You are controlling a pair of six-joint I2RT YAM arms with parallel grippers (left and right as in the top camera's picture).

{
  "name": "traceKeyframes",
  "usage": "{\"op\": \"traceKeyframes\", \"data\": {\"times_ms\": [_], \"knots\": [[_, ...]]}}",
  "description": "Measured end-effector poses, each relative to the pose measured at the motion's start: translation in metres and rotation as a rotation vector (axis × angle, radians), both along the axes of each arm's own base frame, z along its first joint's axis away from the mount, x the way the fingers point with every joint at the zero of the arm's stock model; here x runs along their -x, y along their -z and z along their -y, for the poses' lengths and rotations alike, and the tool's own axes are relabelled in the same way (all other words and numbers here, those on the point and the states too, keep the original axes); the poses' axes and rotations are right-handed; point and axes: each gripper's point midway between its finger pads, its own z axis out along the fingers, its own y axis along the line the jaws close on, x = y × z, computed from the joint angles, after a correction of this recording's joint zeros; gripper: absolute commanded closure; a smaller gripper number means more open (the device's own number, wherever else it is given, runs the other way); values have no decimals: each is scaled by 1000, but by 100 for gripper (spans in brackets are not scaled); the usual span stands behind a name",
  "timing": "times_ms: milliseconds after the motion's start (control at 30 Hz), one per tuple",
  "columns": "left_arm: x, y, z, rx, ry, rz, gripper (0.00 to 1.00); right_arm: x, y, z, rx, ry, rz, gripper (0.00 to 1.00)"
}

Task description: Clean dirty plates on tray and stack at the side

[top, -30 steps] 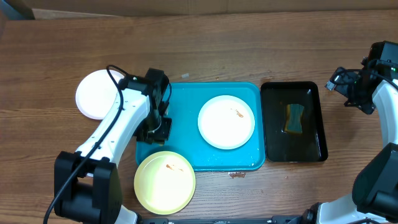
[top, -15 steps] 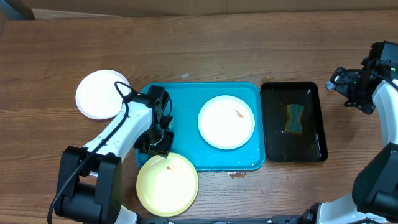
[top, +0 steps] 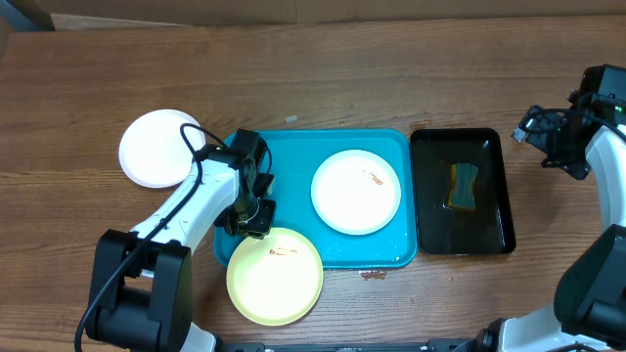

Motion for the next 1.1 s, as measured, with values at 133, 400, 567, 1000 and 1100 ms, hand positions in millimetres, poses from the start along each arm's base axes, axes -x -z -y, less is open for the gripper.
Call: {"op": "traceKeyframes", "data": {"times_ms": [133, 400, 567, 1000, 1100], "knots": [[-10, 1, 1, -1, -10, 41, 69, 0, 0, 0, 0, 0, 0, 0], [-36, 3, -7, -58, -30, 152, 65, 0, 0, 0, 0, 0, 0, 0], [-57, 2, -12, -97, -35, 245, 68, 0, 0, 0, 0, 0, 0, 0], [-84, -93, -1, -34, -155, 252, 18, 0, 0, 0, 0, 0, -1, 0], [-80, -115, 22, 97, -168, 217, 95, 0, 0, 0, 0, 0, -1, 0]]}}
